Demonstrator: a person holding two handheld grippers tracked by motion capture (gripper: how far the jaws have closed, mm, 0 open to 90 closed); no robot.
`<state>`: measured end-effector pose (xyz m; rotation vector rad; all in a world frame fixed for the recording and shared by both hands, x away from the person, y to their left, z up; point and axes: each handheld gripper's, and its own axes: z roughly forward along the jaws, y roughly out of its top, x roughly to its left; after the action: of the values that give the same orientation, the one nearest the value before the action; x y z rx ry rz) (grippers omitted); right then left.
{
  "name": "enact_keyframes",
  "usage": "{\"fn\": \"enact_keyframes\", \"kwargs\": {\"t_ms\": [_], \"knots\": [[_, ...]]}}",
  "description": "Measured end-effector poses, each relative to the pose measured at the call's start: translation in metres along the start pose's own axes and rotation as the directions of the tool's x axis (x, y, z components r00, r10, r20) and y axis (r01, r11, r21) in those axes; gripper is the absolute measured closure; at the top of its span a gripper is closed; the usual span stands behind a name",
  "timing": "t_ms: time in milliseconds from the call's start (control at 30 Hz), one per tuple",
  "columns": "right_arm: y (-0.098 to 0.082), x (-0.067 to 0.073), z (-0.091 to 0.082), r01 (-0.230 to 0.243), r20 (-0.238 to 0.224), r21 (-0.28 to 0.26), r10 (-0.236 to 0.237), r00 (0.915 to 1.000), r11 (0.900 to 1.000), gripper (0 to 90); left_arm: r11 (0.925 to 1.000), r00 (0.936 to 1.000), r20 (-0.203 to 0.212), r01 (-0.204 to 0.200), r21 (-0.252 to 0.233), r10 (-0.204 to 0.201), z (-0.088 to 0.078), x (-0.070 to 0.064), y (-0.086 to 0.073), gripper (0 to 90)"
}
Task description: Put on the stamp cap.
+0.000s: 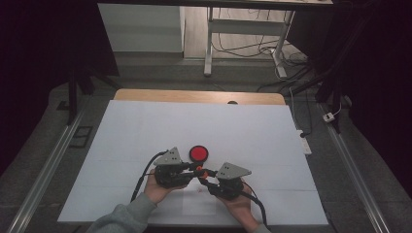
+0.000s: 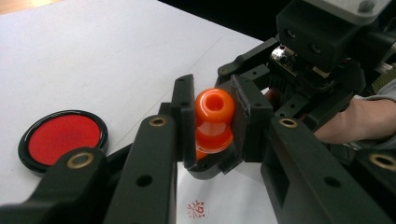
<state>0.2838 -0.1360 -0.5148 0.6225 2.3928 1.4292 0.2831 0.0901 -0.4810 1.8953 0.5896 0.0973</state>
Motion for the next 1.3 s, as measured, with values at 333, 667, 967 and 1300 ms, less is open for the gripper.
{"fn": "enact_keyframes", "kwargs": {"t_ms": [333, 667, 967, 1300], "knots": [[0.0007, 0.0005, -0.0012, -0.005, 0.001, -0.014, 0.005, 1.0000, 1.000, 64.2, 1.0000, 1.0000, 0.006, 0.006, 0.006, -0.006, 0.0031, 0.0006, -0.0018, 72.5], [0.0008, 0.0008, -0.0018, -0.003, 0.002, -0.019, 0.003, 1.0000, 1.000, 64.1, 0.9999, 1.0000, -0.003, 0.006, 0.008, -0.006, 0.0052, 0.0020, -0.0035, 72.5], [0.0003, 0.0016, -0.0008, -0.004, -0.008, -0.020, 0.004, 1.0000, 1.000, 64.1, 1.0000, 0.9999, -0.013, 0.002, 0.009, -0.002, 0.0062, 0.0029, -0.0044, 72.5], [-0.0001, 0.0015, -0.0003, -0.007, -0.016, -0.025, 0.006, 0.9998, 1.000, 64.1, 0.9999, 0.9998, -0.021, -0.002, 0.015, 0.002, 0.0084, 0.0033, -0.0058, 72.5]]}}
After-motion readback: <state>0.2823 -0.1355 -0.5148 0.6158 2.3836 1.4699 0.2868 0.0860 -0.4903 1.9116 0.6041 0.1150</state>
